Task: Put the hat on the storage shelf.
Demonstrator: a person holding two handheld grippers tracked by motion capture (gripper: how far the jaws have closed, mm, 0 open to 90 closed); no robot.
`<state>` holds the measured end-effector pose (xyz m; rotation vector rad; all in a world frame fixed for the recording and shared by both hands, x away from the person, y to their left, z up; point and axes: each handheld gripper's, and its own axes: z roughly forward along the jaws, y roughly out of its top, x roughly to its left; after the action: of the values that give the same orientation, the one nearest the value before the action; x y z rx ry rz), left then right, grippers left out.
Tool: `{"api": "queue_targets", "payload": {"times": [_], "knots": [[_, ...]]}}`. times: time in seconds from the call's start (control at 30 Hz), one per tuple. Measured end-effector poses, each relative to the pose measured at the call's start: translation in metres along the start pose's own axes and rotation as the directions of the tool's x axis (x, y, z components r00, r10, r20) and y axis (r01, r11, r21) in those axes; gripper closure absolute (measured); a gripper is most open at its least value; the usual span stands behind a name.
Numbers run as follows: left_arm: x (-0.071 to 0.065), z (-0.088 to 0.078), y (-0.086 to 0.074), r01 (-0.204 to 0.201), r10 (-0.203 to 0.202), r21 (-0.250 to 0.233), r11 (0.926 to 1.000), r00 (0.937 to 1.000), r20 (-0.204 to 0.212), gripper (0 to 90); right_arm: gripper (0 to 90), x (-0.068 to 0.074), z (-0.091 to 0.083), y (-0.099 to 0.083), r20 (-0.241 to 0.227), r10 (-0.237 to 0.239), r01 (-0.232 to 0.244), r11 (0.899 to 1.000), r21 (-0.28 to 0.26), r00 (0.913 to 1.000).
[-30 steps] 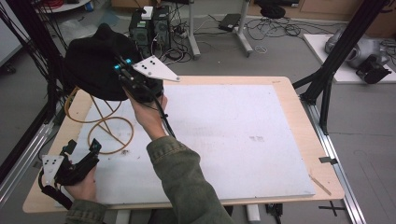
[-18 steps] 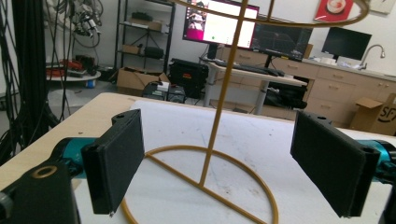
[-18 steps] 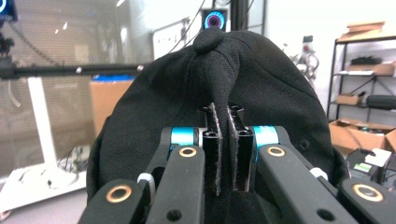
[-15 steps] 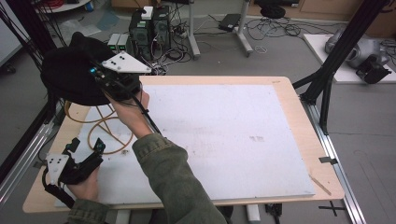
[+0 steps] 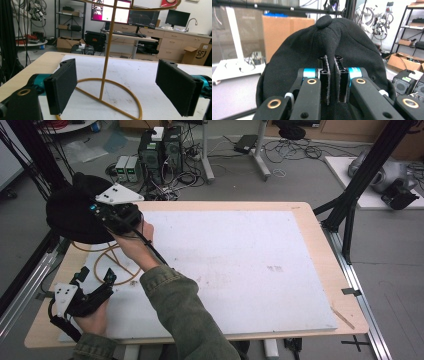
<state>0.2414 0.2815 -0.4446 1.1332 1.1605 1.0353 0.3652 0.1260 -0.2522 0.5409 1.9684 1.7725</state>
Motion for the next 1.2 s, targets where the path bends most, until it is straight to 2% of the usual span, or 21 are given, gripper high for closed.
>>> {"api": "queue_targets", "payload": {"times": [0.13, 0.4, 0.63, 0.77, 1.1, 1.2], "knots": [[-0.001, 0.001, 0.0, -0.002, 0.002, 0.005, 1.0, 1.0, 0.008, 17.7, 83.1, 0.002, 0.002, -0.005, -0.004, 0.0, 0.0, 1.0, 0.017, 1.0], [-0.001, 0.001, 0.0, -0.003, 0.003, 0.004, 1.0, 1.0, 0.007, 17.7, 84.3, 0.003, -0.002, -0.007, 0.005, -0.012, 0.012, 1.0, 0.024, 0.9999], [-0.002, 0.002, -0.001, -0.003, 0.003, 0.003, 1.0, 1.0, 0.007, 17.7, 83.6, -0.003, -0.008, -0.015, 0.014, 0.001, -0.002, 1.0, 0.023, 0.9999], [-0.001, 0.002, -0.001, -0.004, 0.004, 0.002, 1.0, 1.0, 0.005, 17.7, 77.7, -0.006, -0.01, -0.019, 0.011, 0.017, -0.017, 1.0, 0.024, 0.9998], [-0.001, 0.002, -0.001, -0.016, 0.016, 0.005, 0.9999, 0.9998, 0.009, 17.7, 70.7, -0.013, -0.02, -0.031, 0.013, 0.049, -0.049, 0.999, 0.008, 0.9987], [-0.001, 0.003, -0.001, -0.018, 0.018, 0.0, 0.9998, 0.9998, 0.007, 17.7, 64.9, -0.017, -0.027, -0.035, 0.019, 0.053, -0.053, 0.999, 0.002, 0.9984]]}}
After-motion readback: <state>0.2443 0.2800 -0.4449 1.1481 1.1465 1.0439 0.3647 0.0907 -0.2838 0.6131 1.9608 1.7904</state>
